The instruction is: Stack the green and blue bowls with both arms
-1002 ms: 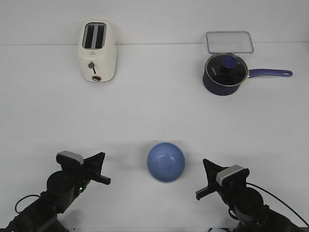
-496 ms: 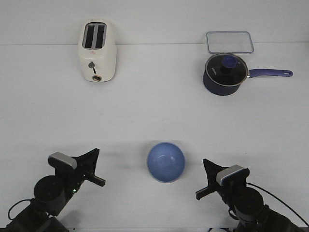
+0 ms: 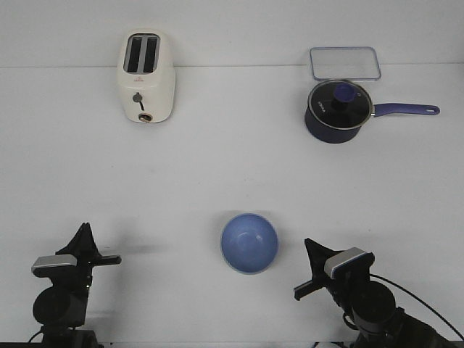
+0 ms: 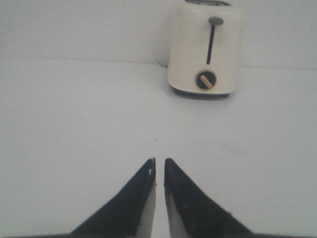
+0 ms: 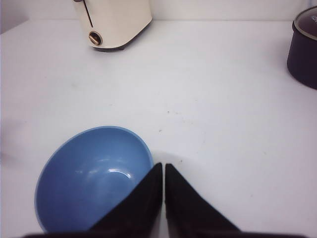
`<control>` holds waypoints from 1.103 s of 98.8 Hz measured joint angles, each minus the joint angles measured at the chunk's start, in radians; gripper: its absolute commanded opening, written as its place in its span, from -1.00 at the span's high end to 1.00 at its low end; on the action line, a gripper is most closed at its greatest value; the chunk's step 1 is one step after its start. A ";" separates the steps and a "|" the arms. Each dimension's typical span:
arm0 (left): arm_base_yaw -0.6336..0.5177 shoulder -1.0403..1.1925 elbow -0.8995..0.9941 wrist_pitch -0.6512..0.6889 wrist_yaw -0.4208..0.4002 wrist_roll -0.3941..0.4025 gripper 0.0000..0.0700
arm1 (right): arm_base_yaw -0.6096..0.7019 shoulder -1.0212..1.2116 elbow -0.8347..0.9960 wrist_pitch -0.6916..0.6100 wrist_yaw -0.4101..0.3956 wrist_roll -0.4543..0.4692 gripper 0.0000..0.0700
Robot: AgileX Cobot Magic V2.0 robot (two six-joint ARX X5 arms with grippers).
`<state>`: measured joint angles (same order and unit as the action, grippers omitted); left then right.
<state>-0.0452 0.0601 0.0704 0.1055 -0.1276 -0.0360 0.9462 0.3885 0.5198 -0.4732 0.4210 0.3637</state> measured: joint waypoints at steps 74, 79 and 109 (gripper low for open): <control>0.025 -0.055 -0.037 -0.067 0.004 -0.007 0.96 | 0.000 0.000 0.000 0.000 0.000 0.000 0.97; 0.025 -0.055 -0.037 -0.067 0.004 -0.007 0.96 | 0.000 0.000 0.000 0.000 0.000 0.000 0.97; 0.025 -0.055 -0.037 -0.067 0.004 -0.007 0.96 | 0.000 0.000 0.000 0.002 0.001 -0.002 0.97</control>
<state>-0.0200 0.0048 0.0338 0.0383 -0.1238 -0.0429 0.9462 0.3885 0.5198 -0.4713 0.4217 0.3618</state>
